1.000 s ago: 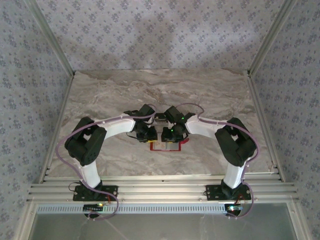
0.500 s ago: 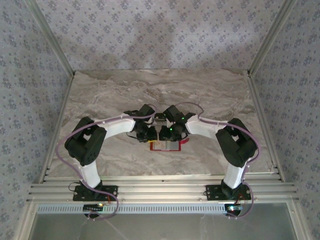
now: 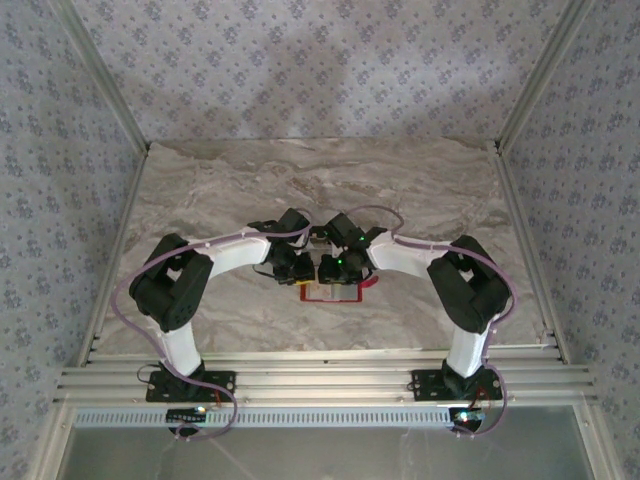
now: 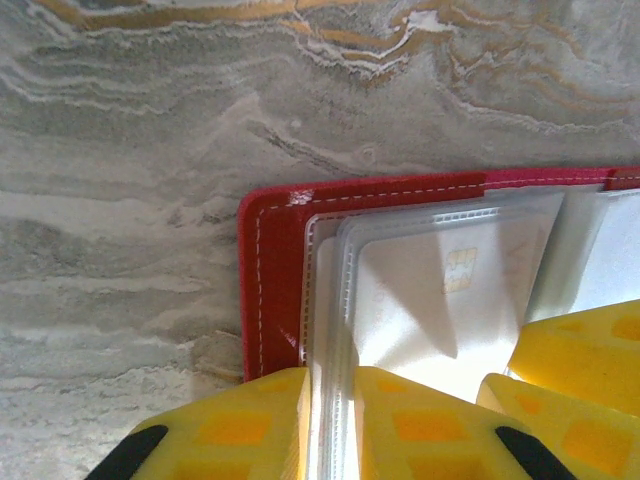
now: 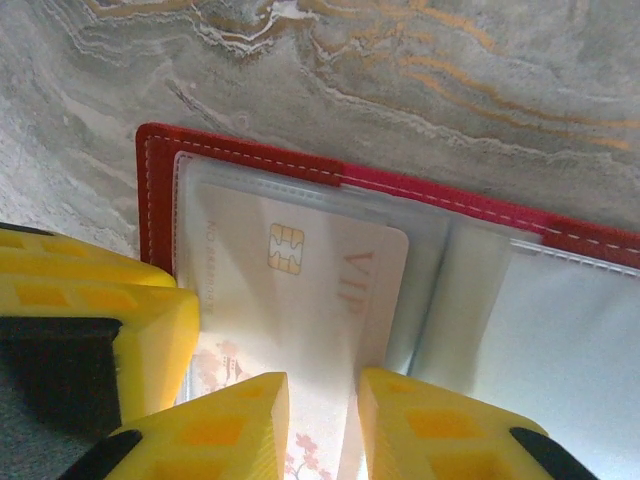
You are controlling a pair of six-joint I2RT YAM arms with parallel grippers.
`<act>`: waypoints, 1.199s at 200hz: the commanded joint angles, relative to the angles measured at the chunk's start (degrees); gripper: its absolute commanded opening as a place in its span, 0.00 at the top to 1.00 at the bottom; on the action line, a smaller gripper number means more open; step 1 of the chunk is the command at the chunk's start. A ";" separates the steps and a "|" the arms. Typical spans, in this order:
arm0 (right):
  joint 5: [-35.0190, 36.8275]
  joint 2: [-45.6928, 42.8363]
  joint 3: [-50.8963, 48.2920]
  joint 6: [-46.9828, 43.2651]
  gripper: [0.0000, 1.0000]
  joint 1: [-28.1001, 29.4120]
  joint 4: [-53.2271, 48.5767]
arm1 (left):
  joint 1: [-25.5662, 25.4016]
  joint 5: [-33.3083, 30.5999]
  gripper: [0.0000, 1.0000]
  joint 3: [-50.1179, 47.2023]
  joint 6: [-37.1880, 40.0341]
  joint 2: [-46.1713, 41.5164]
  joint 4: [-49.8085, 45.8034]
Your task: Take the credit cards out of the card holder
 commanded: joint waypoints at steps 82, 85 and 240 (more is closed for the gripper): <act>3.42 -2.12 2.32 -2.10 0.73 0.70 -6.17 | -0.29 -2.84 0.77 0.89 1.30 -1.68 -4.85; 3.25 -2.39 2.24 -2.01 0.73 0.73 -5.97 | -0.28 -2.87 0.77 0.96 1.31 -1.70 -4.88; -15.43 -3.12 -5.65 -3.57 0.73 -7.52 7.16 | -1.36 -4.64 0.78 3.62 4.81 2.99 -9.29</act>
